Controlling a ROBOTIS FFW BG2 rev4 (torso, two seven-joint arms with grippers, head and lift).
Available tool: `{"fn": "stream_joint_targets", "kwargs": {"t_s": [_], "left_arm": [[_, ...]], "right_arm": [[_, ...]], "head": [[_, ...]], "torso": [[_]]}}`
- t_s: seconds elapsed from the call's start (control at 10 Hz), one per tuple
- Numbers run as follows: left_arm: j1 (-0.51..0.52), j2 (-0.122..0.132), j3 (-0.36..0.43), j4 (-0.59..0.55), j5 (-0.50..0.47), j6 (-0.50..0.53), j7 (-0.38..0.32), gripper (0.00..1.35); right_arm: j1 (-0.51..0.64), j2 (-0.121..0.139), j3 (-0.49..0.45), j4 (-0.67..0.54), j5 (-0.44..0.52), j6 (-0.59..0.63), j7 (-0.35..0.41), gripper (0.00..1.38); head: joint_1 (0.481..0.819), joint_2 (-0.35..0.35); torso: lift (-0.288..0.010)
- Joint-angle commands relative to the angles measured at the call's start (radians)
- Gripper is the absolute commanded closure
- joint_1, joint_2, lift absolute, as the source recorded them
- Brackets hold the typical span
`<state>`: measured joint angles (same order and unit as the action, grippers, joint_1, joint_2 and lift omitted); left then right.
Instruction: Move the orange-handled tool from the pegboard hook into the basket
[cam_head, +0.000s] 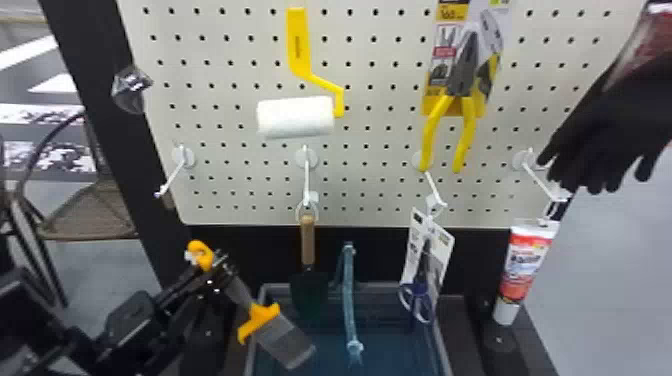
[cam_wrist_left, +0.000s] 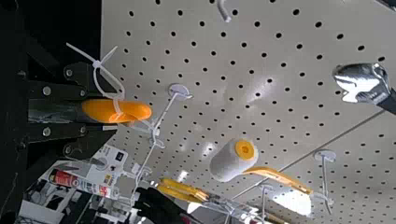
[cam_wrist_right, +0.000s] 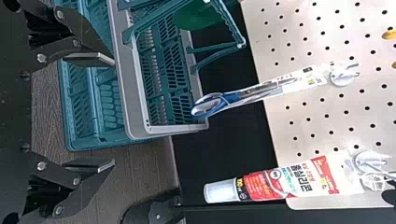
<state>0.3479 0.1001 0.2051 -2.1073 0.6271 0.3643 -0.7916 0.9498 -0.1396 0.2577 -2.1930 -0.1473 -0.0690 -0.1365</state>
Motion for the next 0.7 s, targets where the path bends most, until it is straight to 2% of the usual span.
{"fn": "stream_joint_targets", "kwargs": {"t_s": [0.0, 0.3, 0.6], "left_arm": [[0.007, 0.0, -0.053, 0.064, 0.048, -0.071, 0.022, 1.19], [0.003, 0.0, -0.144, 0.177, 0.126, -0.206, 0.077, 1.19], [0.016, 0.0, -0.217, 0.206, 0.178, -0.28, 0.12, 1.19]], "right_arm": [[0.0, 0.0, 0.0, 0.0, 0.0, 0.0, 0.0, 0.5], [0.004, 0.0, 0.0, -0.005, 0.0, 0.001, 0.0, 0.5], [0.009, 0.0, 0.0, -0.007, -0.005, 0.005, 0.0, 0.5]], "head": [[0.549, 0.0], [0.549, 0.0], [0.549, 0.0]], "torso": [[-0.1], [-0.1], [-0.1]]}}
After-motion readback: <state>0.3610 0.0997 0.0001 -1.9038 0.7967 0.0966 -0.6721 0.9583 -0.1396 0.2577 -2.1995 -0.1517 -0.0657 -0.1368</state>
